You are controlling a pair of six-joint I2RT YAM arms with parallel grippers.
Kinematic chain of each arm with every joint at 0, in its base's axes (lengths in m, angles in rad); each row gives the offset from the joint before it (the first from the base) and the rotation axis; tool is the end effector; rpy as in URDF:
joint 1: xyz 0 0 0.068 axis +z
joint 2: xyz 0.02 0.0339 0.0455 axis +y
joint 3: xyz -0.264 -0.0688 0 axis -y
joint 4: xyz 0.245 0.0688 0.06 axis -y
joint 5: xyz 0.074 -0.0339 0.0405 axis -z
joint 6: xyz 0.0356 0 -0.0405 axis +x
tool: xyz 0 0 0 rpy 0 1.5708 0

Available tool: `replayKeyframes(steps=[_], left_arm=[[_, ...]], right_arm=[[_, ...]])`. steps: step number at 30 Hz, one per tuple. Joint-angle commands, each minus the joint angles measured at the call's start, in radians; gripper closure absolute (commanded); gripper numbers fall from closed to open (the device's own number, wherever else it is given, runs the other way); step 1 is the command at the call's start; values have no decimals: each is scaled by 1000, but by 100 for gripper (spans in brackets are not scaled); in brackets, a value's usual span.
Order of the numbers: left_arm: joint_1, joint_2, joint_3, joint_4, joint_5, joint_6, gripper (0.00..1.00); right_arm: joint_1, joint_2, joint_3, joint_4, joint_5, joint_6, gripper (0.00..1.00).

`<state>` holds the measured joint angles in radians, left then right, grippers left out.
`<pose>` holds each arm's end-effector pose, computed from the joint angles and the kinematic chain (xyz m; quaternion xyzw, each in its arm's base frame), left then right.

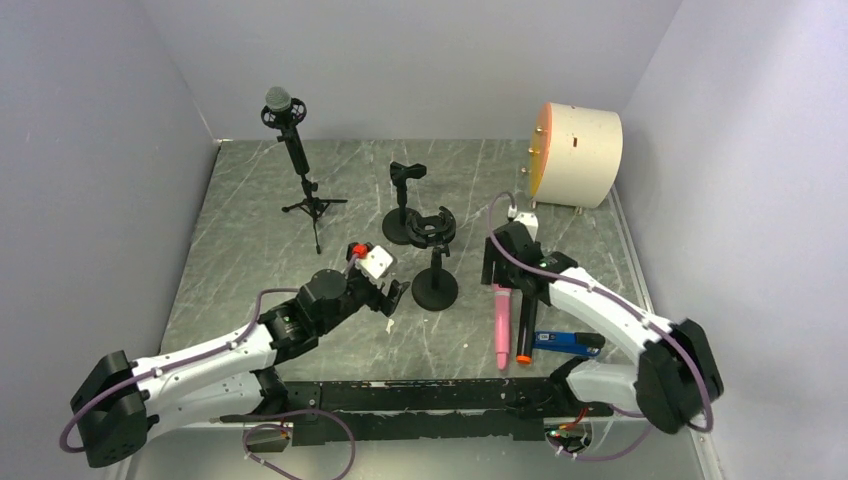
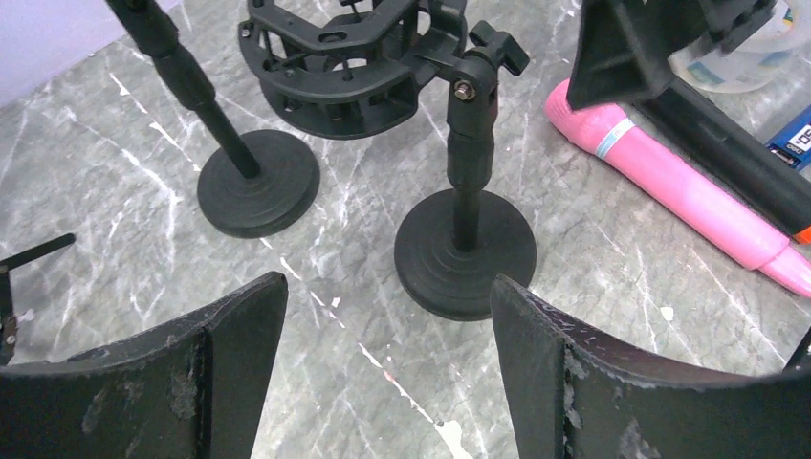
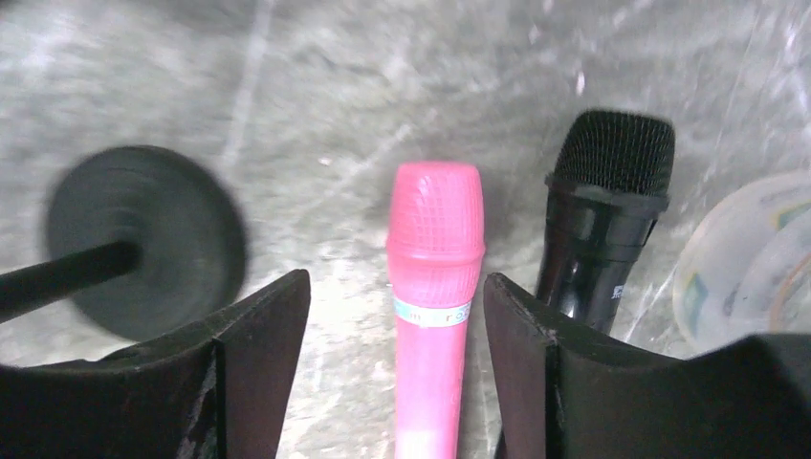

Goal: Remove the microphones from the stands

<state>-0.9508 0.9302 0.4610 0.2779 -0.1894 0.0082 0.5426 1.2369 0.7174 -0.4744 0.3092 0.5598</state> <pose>0.1303 -0.1710 0.2472 0.3009 0.7091 -0.2226 0.5975 0.2067 0.1120 0.2029 0.0519 0.9468 0.0214 0.3168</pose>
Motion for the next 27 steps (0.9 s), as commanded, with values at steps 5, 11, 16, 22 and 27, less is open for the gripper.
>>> replayKeyframes(steps=[5, 11, 16, 22, 27], left_arm=[[-3, -97, 4, -81, -106, 23, 17], [-3, -124, -5, -122, -165, -2, 17], [-3, -138, -10, -156, -219, -58, 18], [-3, -166, -20, -180, -263, -88, 18], [-3, -195, -16, -223, -293, -105, 18]], right_arm=[[21, -264, 19, 112, -201, -93, 28], [95, -366, -91, 369, -368, -134, 28], [183, -356, -138, 496, -331, -139, 29], [256, -268, -162, 657, -250, -173, 31], [296, -178, -161, 785, -167, -235, 32]])
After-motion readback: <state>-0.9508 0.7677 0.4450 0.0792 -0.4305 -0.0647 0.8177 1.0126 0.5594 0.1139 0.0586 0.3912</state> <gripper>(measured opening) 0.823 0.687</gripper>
